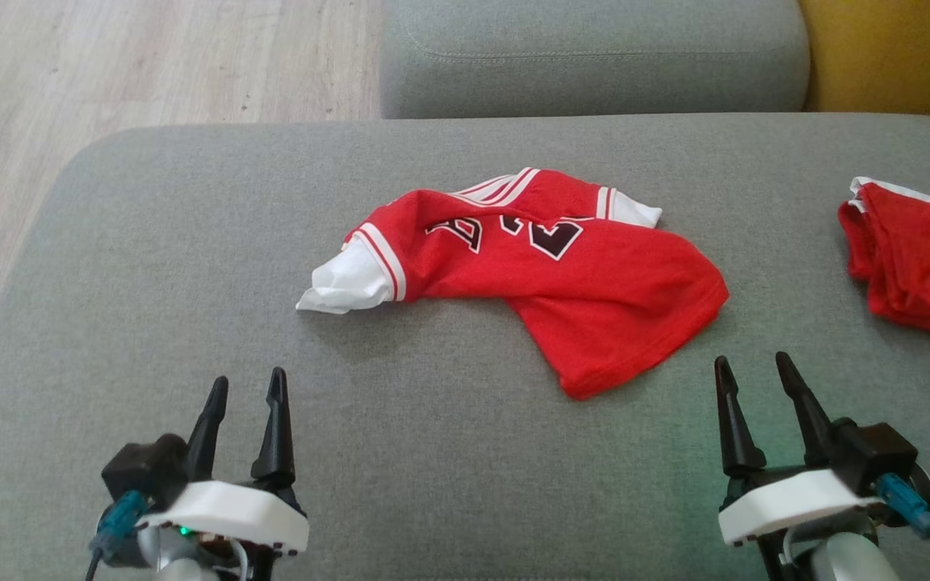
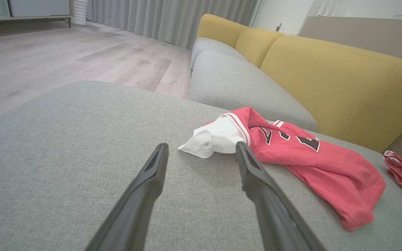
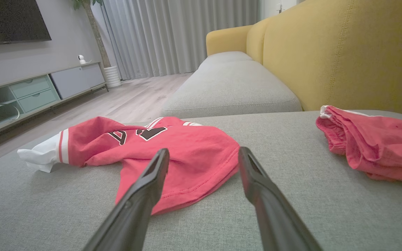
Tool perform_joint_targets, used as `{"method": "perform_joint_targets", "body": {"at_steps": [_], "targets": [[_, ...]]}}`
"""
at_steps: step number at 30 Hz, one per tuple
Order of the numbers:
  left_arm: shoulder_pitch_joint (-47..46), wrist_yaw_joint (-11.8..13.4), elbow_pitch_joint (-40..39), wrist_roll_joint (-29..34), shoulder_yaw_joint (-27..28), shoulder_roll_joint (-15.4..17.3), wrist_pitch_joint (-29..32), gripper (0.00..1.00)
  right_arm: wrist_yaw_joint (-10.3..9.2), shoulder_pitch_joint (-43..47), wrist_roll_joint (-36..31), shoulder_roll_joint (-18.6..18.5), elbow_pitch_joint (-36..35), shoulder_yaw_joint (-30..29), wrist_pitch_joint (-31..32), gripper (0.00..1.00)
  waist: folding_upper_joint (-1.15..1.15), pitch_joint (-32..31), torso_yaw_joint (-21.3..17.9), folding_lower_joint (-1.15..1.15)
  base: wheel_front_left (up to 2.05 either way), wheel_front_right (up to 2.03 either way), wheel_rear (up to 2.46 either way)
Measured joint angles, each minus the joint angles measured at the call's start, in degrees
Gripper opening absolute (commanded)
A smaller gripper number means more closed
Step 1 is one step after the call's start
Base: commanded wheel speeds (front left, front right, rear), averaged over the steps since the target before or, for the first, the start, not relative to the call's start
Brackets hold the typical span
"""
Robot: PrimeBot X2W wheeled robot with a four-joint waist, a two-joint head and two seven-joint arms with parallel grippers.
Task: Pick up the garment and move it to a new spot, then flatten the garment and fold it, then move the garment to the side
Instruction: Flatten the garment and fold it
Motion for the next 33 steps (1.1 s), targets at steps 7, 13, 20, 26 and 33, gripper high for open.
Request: {"method": "perform_joint_targets", "body": {"at_steps": [7, 13, 20, 26, 33], "targets": [[-0.08, 0.01, 0.0, -0.03, -0.27, 0.0, 0.0, 1.0, 0.0, -0.13, -0.58, 0.0, 1.22, 1.26, 0.0, 1.0, 0.0, 0.9, 0.88, 0.0, 0.0, 0.0, 0.0], [-0.55, 0.02, -0.07, -0.04, -0.96, -0.02, 0.0, 1.0, 0.0, -2.74, -2.32, -0.02, 4.03, 5.99, 0.65, 1.0, 0.0, 2.44, 2.1, 0.0, 0.0, 0.0, 0.0], [-2.64, 0.55, -0.4, -0.66, -1.47, -0.07, 0.0, 1.0, 0.0, -9.62, -3.5, -0.04, 13.03, 11.37, 1.55, 1.0, 0.0, 4.78, 5.12, 0.0, 0.0, 0.0, 0.0], [-2.96, 0.83, -0.55, -1.07, -1.74, -0.09, 0.0, 1.0, 0.0, -11.93, -5.47, -0.08, 19.3, 10.9, 2.21, 1.0, 0.0, 6.43, 7.8, 0.0, 0.0, 0.0, 0.0], [-3.03, 1.53, -0.87, -1.24, -1.7, -0.1, 0.0, 1.0, 0.0, -14.06, -7.51, -0.08, 24.01, 9.23, 2.29, 0.83, 0.0, 7.6, 8.23, 0.0, 0.0, 0.0, 0.0]]}}
